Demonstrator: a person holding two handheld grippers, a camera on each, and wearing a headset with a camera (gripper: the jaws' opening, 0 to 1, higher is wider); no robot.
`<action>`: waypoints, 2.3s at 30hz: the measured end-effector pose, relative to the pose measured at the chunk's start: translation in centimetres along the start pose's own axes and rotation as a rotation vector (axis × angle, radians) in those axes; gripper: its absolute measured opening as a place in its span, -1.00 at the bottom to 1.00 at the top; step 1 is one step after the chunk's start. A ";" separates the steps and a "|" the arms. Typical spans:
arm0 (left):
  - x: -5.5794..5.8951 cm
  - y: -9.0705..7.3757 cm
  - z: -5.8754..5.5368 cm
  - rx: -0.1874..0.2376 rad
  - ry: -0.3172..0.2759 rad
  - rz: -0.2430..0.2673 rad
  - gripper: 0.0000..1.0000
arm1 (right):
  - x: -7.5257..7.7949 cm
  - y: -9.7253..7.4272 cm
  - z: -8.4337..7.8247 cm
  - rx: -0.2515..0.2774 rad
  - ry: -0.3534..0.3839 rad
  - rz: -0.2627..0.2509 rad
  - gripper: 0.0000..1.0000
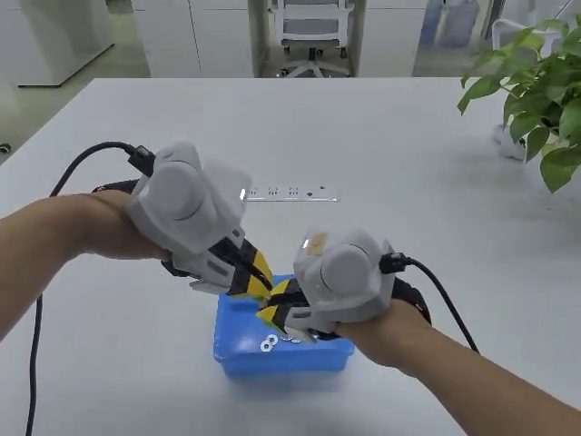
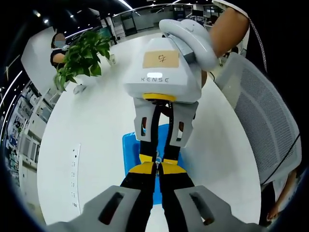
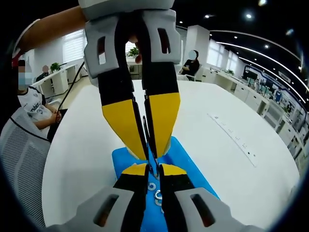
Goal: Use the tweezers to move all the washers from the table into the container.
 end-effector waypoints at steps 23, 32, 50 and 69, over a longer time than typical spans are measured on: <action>-0.3 1.4 -1.9 -0.012 -0.032 -0.006 -0.88 | 0.7 1.6 -1.3 -0.040 0.009 0.019 -0.78; -0.2 1.6 -2.0 -0.013 -0.032 -0.011 -0.88 | 0.7 1.7 -1.5 -0.050 0.007 0.025 -0.78; 0.2 0.4 -1.2 -0.008 -0.028 -0.023 -0.88 | -0.1 0.9 -0.7 -0.036 -0.026 0.026 -0.77; 0.9 -1.6 1.1 0.003 0.004 -0.033 -0.89 | -1.3 -0.8 0.4 -0.017 -0.072 0.020 -0.72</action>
Point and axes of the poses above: the centre of the closed fingertips' face, and the gripper's own axes: y roughly forward along the fingers, x roughly to its right, z roughly out of its top, the point moved 9 cm from there along -y, roughly backward along the fingers, and after that the axes turned 7 degrees about z, right-handed, at the moved point
